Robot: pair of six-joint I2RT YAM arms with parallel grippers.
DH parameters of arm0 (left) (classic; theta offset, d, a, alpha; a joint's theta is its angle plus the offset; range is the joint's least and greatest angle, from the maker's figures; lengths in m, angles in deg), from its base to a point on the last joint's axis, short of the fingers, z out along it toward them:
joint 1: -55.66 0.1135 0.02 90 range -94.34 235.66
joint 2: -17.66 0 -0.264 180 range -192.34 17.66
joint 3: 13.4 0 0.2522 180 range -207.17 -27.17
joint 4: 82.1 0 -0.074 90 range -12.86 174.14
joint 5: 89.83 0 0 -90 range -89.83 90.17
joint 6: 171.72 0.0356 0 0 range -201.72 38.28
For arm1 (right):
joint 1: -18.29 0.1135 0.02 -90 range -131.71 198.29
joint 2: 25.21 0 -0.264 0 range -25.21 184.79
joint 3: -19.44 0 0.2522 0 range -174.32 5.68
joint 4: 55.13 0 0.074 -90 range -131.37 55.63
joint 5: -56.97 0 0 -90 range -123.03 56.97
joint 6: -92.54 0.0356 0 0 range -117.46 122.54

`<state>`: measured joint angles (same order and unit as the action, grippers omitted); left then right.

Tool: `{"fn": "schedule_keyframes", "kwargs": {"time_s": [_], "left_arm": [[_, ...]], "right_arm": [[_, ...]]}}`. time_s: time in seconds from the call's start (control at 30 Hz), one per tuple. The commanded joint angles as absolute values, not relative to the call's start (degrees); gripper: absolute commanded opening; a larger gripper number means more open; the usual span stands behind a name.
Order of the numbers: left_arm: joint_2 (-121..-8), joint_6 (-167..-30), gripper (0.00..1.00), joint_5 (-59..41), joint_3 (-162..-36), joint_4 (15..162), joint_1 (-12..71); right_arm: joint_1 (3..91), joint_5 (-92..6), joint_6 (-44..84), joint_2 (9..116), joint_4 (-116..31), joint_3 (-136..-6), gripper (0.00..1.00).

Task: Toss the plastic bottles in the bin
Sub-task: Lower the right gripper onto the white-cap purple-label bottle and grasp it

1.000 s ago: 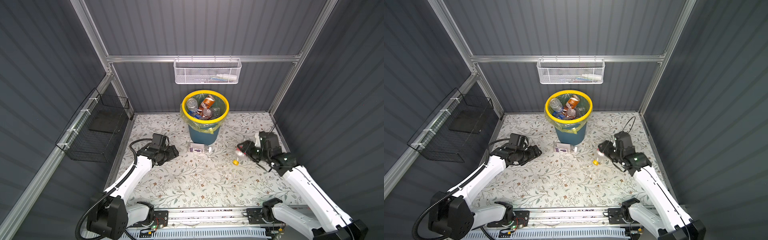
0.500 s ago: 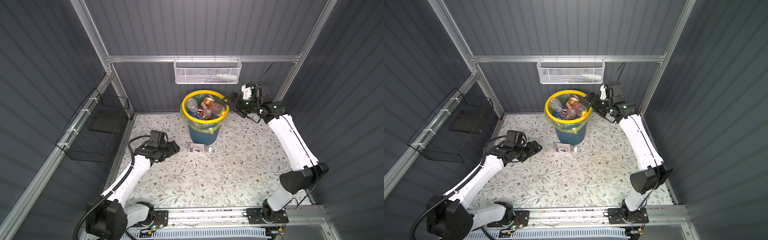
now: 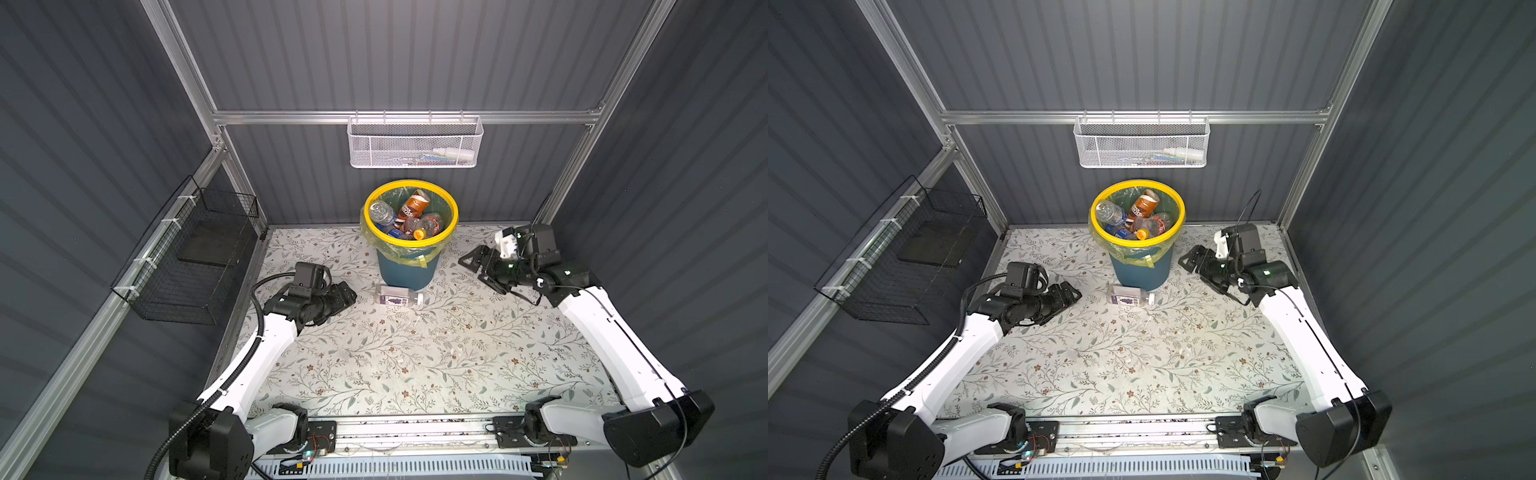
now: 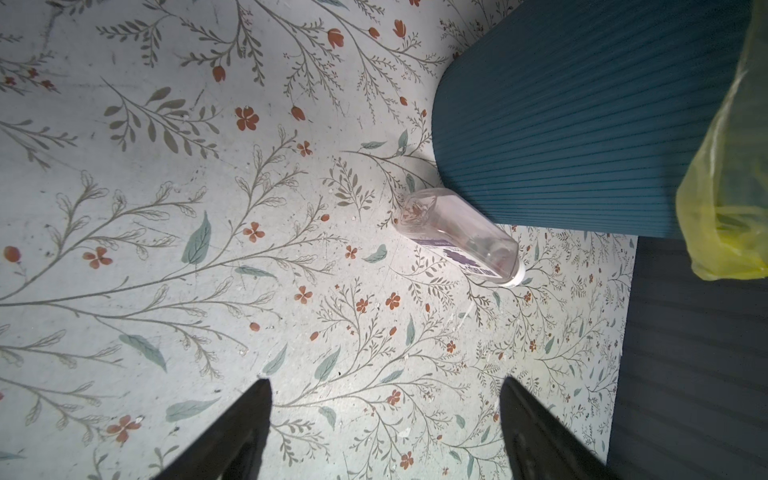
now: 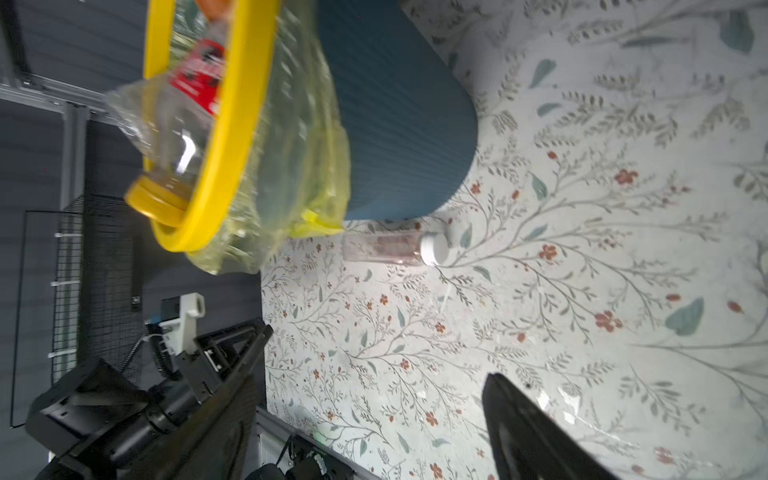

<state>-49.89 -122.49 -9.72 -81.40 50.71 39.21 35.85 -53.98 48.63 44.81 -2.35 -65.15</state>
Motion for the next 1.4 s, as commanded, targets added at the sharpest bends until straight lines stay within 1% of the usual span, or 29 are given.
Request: {"fn": "schedule_keyframes", "kwargs": {"time_s": [0.0,0.1,0.23,0.43,0.67,0.8,1.0,1.37], "left_arm": [[-49.1,-123.1,0.86,-10.2,-80.0,50.2,39.5],[-49.1,-123.5,0.86,-10.2,-79.5,50.6,39.5],[-49.0,-123.5,0.86,-9.5,-79.1,50.5,39.5],[-48.7,-123.3,0.86,-8.8,-78.9,50.4,39.8],[-47.3,-122.8,0.87,-8.3,-78.8,49.6,40.5],[-46.6,-122.6,0.88,-8.2,-78.3,49.3,40.8],[-45.8,-122.4,0.88,-8.3,-77.8,49.2,41.2],[-44.4,-121.4,0.90,-7.8,-77.5,48.3,41.6]], "right_arm": [[38.1,-51.8,56.8,41.2,-9.9,-56.8,0.85],[40.8,-47.6,66.4,39.3,-18.7,-47.5,0.84],[45.3,-45.1,75.7,42.2,-28.4,-42.5,0.84],[50.3,-44.0,87.0,51.5,-40.8,-41.1,0.84],[54.4,-40.5,97.7,59.2,-50.0,-42.0,0.85],[55.9,-38.8,102.4,63.1,-52.0,-43.8,0.87],[58.1,-36.3,109.1,68.9,-57.4,-45.3,0.87],[59.1,-32.5,112.3,78.0,-57.4,-53.2,0.86]]}}
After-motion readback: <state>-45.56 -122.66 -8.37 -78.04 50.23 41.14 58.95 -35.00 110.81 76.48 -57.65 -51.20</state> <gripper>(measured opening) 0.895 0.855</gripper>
